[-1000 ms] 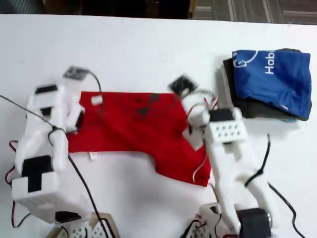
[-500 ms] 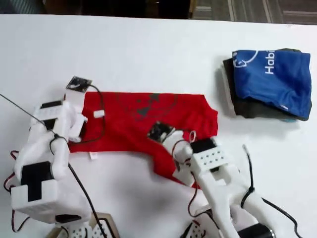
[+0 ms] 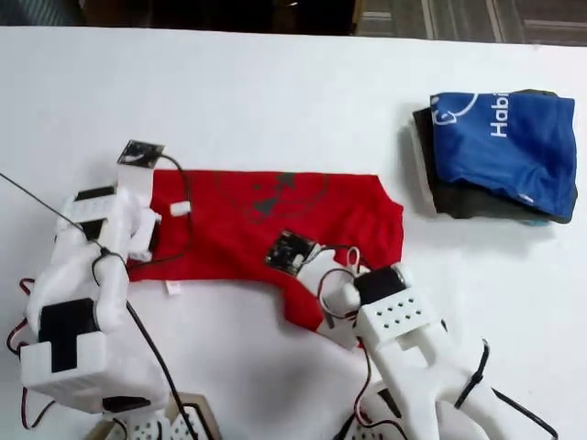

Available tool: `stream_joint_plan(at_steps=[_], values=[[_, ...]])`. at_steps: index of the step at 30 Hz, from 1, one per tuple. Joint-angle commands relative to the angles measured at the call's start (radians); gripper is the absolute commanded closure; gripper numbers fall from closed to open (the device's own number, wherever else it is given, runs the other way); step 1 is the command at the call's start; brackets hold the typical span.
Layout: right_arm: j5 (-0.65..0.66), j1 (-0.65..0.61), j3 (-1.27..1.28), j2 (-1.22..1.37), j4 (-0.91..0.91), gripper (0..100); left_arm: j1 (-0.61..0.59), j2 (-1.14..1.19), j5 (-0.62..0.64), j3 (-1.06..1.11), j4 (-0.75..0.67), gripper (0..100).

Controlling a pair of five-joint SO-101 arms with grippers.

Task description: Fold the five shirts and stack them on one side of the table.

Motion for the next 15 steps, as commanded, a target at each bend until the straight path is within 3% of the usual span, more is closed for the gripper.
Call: stream_joint_plan(at_steps=[1,15], values=[[0.046,0.004,0.020,0.021,-0.027,79.0,-0.009,-0.003,0.006,0.004,-0.029,97],[0.044,0.012,0.011,0.377,-0.209,78.7,-0.009,-0.003,0.006,0.004,-0.029,97]])
